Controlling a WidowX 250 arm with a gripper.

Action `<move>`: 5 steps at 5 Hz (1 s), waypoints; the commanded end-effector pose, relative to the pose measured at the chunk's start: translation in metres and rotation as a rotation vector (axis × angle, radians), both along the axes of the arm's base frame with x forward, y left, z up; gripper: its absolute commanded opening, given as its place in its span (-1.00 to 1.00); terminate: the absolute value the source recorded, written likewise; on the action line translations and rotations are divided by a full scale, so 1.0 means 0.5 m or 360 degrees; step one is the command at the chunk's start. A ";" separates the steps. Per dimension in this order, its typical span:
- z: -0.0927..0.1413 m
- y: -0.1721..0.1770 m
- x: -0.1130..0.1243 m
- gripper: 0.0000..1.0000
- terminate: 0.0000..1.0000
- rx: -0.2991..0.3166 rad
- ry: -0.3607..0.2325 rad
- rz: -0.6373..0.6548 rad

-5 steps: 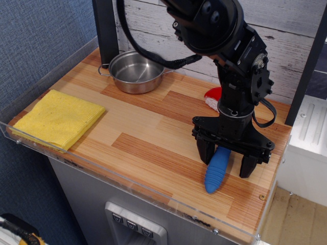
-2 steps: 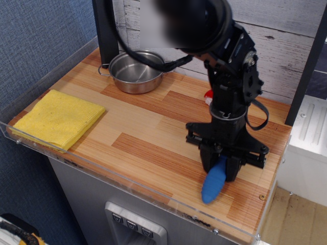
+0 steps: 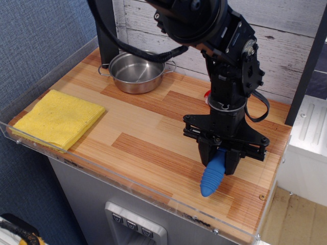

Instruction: Place the blue spoon in the pot

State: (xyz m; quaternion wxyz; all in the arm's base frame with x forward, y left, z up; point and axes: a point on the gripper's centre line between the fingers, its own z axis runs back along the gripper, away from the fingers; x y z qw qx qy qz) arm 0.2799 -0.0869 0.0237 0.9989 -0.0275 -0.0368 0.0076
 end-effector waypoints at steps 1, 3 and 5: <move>0.102 0.021 0.021 -1.00 -1.00 -0.0013 -0.0190 0.0331; 0.162 0.095 0.065 -1.00 -1.00 -0.0079 -0.0196 0.0944; 0.151 0.211 0.092 -1.00 -1.00 -0.0119 -0.0167 0.1528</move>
